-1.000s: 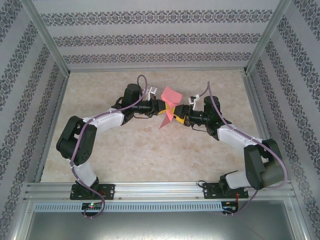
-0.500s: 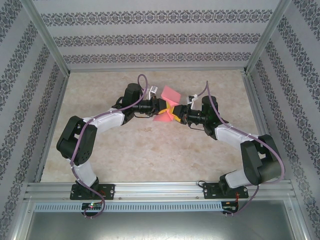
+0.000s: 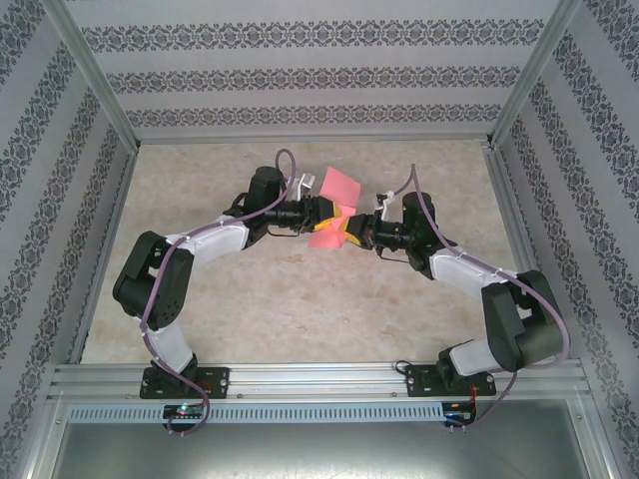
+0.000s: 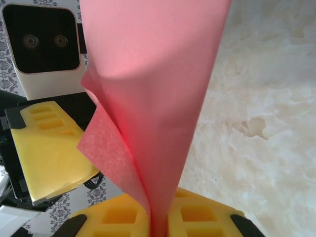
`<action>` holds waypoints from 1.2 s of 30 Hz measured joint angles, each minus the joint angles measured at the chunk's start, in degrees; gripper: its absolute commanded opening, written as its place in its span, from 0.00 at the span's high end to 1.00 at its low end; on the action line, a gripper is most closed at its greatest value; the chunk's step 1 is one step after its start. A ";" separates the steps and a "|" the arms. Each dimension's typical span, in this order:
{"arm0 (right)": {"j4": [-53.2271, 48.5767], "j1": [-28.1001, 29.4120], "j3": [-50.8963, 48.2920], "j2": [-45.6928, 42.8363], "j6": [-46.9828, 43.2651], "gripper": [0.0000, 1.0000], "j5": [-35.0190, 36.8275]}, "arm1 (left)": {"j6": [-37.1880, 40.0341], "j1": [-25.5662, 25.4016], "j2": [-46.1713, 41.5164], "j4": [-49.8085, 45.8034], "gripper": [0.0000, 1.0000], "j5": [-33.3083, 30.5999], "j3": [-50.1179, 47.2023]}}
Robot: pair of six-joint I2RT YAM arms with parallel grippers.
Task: Fold a paper plane with a square sheet of paper (pick it up from the middle)
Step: Pick up the triangle from the center of the table, then turn over the paper at the center of the table.
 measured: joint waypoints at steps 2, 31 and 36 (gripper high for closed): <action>-0.83 -0.02 0.00 -0.55 -0.52 0.84 0.00 | 0.22 0.00 0.00 -0.15 0.65 0.00 0.33; -4.07 -1.16 -0.11 -2.08 -3.76 0.79 -0.94 | 1.33 -1.51 0.00 -3.19 0.83 0.15 0.76; -4.87 -1.90 -0.11 -2.97 -4.11 0.83 -1.09 | 2.19 -1.51 0.00 -4.39 0.81 -0.02 0.85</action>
